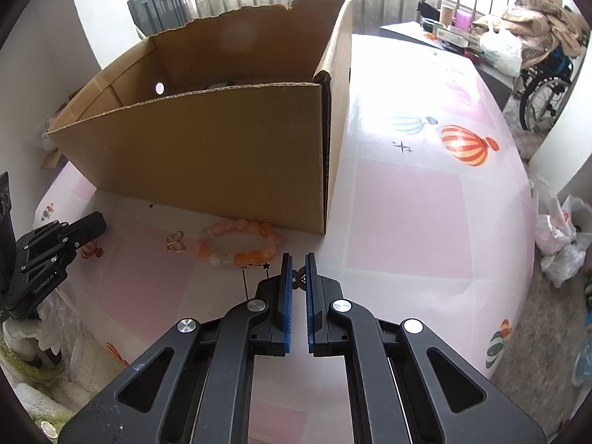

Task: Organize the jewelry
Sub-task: 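Lift the gold charm with the right gripper and carry it into the box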

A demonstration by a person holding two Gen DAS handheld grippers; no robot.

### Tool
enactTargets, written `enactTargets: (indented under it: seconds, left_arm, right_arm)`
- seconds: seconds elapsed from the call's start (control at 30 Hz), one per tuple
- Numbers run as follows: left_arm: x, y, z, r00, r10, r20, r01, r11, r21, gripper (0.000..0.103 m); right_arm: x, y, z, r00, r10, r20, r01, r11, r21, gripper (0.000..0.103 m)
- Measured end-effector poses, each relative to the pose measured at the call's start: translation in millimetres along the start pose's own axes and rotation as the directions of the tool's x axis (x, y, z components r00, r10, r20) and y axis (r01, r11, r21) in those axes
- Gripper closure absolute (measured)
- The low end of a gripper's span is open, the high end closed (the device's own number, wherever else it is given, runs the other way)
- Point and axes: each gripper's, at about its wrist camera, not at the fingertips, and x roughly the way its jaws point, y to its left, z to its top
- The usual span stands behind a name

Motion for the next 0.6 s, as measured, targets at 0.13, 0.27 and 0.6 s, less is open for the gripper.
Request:
enactTargets:
  seconds: [0.13, 0.27, 0.6]
  left_arm:
    - [-11.2, 1.8, 1.9, 1.000, 0.000, 0.025, 0.000, 1.000, 0.003, 0.093]
    - [-29.1, 3.1, 7.7, 0.998, -0.001, 0.065, 0.001, 1.000, -0.002, 0.093]
    - [-91.9, -5.5, 56.7, 0.971, -0.009, 0.238, -0.004, 0.999, 0.052, 0.093]
  right_arm:
    - [-12.4, -3.0, -4.4, 0.999, 0.006, 0.039, -0.007, 1.000, 0.025, 0.099]
    - [-27.2, -1.0, -6.3, 0.996, 0.010, 0.090, -0.013, 0.999, 0.039, 0.099]
    - [-88.6, 11.3, 23.9, 0.954, 0.040, 0.296, -0.048, 0.999, 0.022, 0.098]
